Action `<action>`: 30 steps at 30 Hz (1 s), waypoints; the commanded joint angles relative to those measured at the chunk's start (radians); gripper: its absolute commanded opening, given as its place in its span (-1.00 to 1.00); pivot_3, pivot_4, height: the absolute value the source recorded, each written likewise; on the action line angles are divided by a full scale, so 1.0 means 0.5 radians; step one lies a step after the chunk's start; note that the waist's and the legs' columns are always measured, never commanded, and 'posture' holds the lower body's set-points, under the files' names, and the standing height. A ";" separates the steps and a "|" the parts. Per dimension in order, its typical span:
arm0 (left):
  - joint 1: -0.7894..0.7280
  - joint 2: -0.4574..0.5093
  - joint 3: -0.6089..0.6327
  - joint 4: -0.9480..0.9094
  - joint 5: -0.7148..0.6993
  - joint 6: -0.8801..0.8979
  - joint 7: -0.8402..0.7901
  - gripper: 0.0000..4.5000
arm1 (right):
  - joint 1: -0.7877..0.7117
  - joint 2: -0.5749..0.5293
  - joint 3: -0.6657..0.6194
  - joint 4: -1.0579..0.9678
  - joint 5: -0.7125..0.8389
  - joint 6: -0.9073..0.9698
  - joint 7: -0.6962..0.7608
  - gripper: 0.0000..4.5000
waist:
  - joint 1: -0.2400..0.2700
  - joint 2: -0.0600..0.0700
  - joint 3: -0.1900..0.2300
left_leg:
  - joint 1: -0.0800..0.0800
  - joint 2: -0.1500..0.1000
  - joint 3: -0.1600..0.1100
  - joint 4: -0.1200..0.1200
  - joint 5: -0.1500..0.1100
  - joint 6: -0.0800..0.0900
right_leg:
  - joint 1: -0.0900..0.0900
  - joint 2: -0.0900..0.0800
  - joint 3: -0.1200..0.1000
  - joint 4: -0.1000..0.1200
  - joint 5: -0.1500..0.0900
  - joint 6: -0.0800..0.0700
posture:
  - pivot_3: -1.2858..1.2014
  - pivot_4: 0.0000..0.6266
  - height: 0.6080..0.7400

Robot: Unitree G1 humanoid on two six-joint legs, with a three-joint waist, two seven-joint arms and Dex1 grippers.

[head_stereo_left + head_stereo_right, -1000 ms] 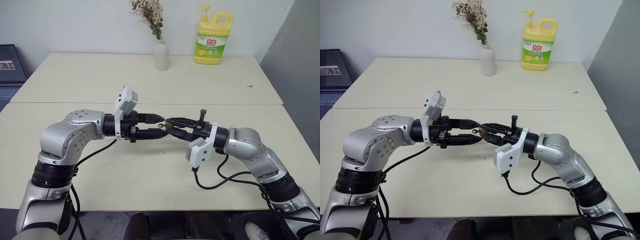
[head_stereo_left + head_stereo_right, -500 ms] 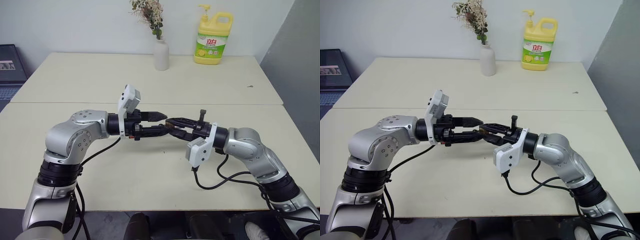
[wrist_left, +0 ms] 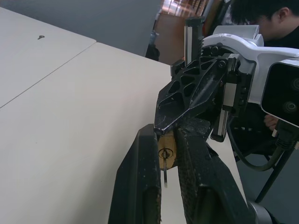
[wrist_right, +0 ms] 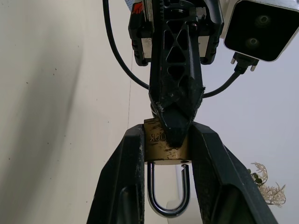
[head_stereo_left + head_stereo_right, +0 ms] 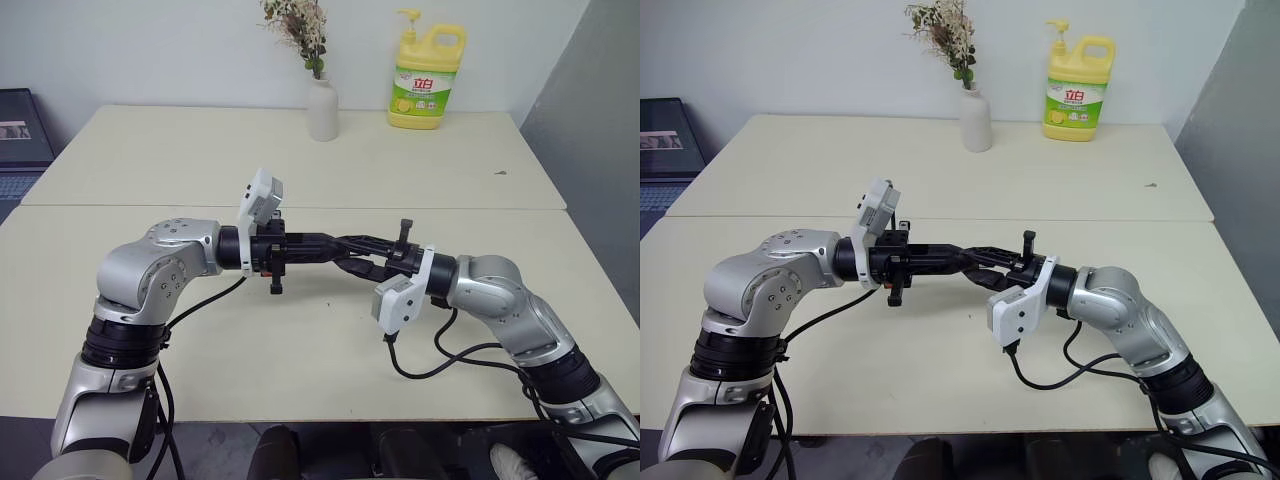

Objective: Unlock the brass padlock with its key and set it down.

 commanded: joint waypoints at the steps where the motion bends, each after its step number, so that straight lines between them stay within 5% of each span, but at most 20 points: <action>1: -0.045 -0.001 0.003 0.011 0.008 -0.039 -0.018 -0.92 | -0.033 0.006 -0.047 -0.110 0.015 -0.030 -0.022 -0.58 | 0.000 0.000 0.000 | 0.000 0.000 0.000 0.000 0.000 0.000 | 0.000 0.000 0.000 0.000 0.000 0.000 | 0.03 -0.52 1.00; 8: -0.046 0.002 0.009 0.017 0.001 -0.031 -0.038 -0.92 | -0.039 0.007 -0.071 -0.109 -0.003 -0.048 -0.055 -0.58 | 0.000 0.000 0.000 | 0.000 0.000 0.000 0.000 0.000 0.000 | 0.000 0.000 0.000 0.000 0.000 0.000 | 0.03 -0.52 1.00; 15: -0.056 0.032 -0.006 0.033 0.021 -0.063 -0.114 -0.92 | 0.053 -0.067 -0.130 -0.124 -0.018 0.006 -0.044 0.51 | 0.002 0.000 0.000 | 0.000 0.000 0.000 0.000 0.000 0.000 | 0.000 0.000 0.000 0.000 0.000 0.000 | 0.03 -0.52 1.00; 21: -0.099 0.041 -0.047 0.104 0.149 -0.259 -0.186 -0.92 | 0.274 -0.247 -0.269 -0.243 0.104 0.115 0.052 0.52 | 0.018 0.000 0.000 | -0.001 -0.001 0.000 0.000 0.000 0.000 | 0.000 -0.001 0.000 -0.002 0.000 0.000 | 0.03 -0.52 1.00; 26: -0.184 0.033 -0.042 0.149 0.189 -0.357 -0.212 -0.92 | 0.308 -0.272 -0.497 -0.471 0.698 0.540 0.214 0.52 | 0.016 0.000 0.000 | 0.000 -0.001 0.001 0.000 0.000 0.000 | 0.001 -0.001 0.001 -0.001 0.000 0.000 | 0.03 -0.52 1.00; 30: -0.240 0.036 -0.035 0.149 0.186 -0.352 -0.204 -0.92 | 0.270 -0.252 -0.539 -0.724 1.106 1.051 0.279 0.11 | 0.015 0.000 0.000 | 0.002 -0.001 -0.001 -0.001 0.000 0.000 | 0.002 0.000 0.000 -0.001 0.000 0.001 | 0.03 -0.52 1.00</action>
